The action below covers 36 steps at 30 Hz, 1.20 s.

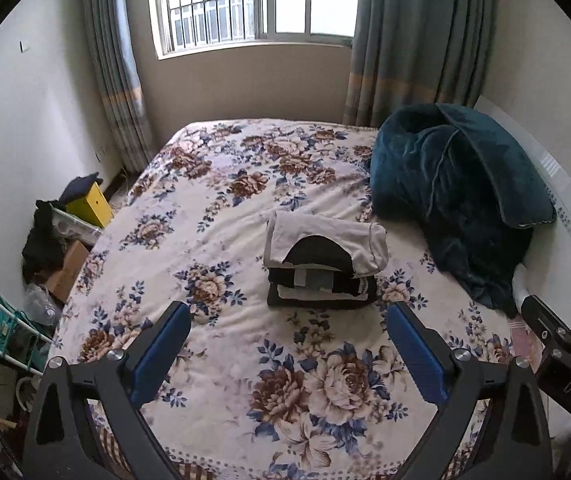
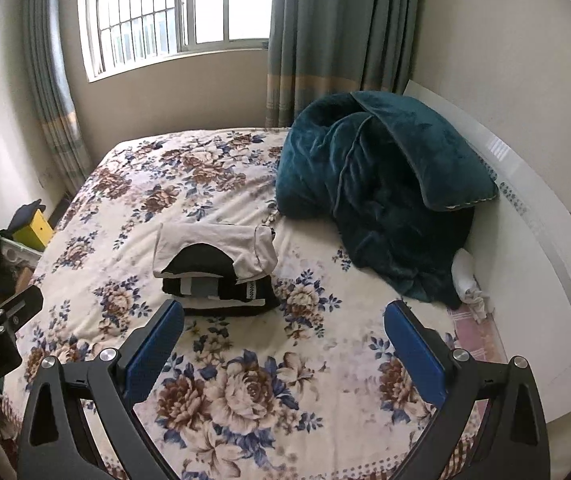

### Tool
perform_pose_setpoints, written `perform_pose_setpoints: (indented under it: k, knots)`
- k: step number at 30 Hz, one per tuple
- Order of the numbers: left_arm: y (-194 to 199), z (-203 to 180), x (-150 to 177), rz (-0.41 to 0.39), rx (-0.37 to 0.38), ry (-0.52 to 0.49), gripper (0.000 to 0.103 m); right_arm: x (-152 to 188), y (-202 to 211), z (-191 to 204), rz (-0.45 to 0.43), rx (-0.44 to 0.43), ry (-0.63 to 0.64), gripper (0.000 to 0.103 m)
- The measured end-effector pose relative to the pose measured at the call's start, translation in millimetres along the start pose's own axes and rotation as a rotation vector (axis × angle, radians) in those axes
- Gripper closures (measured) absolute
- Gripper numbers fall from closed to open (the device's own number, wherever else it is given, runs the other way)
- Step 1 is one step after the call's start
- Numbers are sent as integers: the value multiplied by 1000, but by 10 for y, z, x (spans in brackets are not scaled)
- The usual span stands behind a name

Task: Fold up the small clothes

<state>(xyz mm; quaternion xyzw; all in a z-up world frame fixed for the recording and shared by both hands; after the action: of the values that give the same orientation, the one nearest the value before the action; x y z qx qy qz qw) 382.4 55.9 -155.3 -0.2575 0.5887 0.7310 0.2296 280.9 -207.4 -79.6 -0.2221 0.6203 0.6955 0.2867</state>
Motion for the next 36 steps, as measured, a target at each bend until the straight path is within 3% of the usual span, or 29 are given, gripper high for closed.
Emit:
perform_pose_setpoints:
  k: [11,36]
  knots:
    - [331,74,-24,-63,2,23,0,-33,344,20,-40,-17,17,1]
    - [376,113,-75,-76,-22,8,0,-148,298,155,-43,-62,36,0]
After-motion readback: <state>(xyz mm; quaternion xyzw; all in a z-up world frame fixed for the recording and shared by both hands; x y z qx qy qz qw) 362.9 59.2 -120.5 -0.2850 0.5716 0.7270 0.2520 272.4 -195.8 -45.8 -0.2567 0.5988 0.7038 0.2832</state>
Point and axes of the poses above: each gripper's, at about its wrist camera, not at the fingertips, and y roughly against the way its jaws point, z to its left, x to its underside, the point moved 10 cm from there along -y, roughly the way its jaws point, and after that the axes turned 13 degrees about -x, right-handed, at the moved point
